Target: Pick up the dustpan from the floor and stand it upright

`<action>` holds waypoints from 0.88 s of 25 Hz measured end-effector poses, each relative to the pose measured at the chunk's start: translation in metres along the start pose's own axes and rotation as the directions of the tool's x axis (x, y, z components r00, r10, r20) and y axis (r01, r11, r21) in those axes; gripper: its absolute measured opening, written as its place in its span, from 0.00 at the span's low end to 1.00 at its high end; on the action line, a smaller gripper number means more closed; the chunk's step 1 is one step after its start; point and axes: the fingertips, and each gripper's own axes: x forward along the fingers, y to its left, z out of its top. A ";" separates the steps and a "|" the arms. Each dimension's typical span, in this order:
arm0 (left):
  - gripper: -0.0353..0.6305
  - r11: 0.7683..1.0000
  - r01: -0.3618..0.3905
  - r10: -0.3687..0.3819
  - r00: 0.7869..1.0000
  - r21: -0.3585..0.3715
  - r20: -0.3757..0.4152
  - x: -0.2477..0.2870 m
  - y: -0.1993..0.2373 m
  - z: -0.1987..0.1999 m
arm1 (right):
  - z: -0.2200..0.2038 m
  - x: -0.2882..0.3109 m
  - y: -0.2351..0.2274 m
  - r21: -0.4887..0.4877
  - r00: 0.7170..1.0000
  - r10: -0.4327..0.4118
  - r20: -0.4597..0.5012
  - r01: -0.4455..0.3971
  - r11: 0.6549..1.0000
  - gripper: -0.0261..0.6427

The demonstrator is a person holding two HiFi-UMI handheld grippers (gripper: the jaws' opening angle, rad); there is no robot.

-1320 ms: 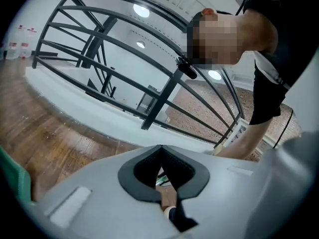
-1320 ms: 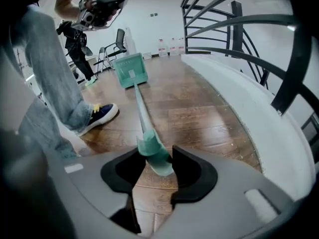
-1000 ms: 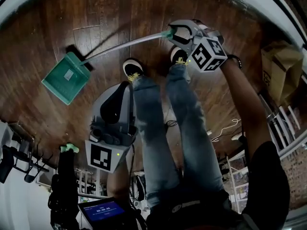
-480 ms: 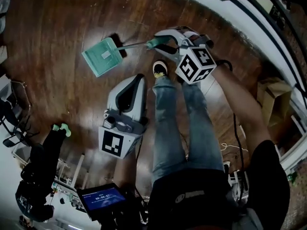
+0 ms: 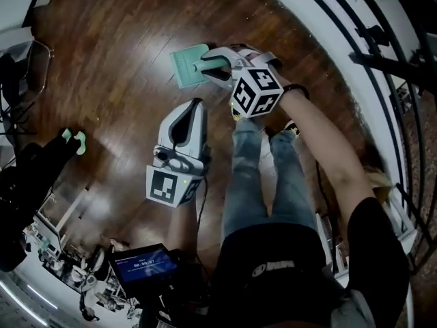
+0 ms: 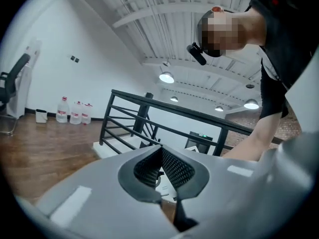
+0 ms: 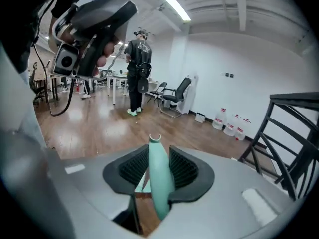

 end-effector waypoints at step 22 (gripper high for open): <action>0.07 0.994 -0.107 0.107 0.990 -0.006 0.094 -0.059 0.085 0.040 | 0.042 0.040 -0.012 0.019 0.988 0.113 -0.109 -0.111 0.994 0.37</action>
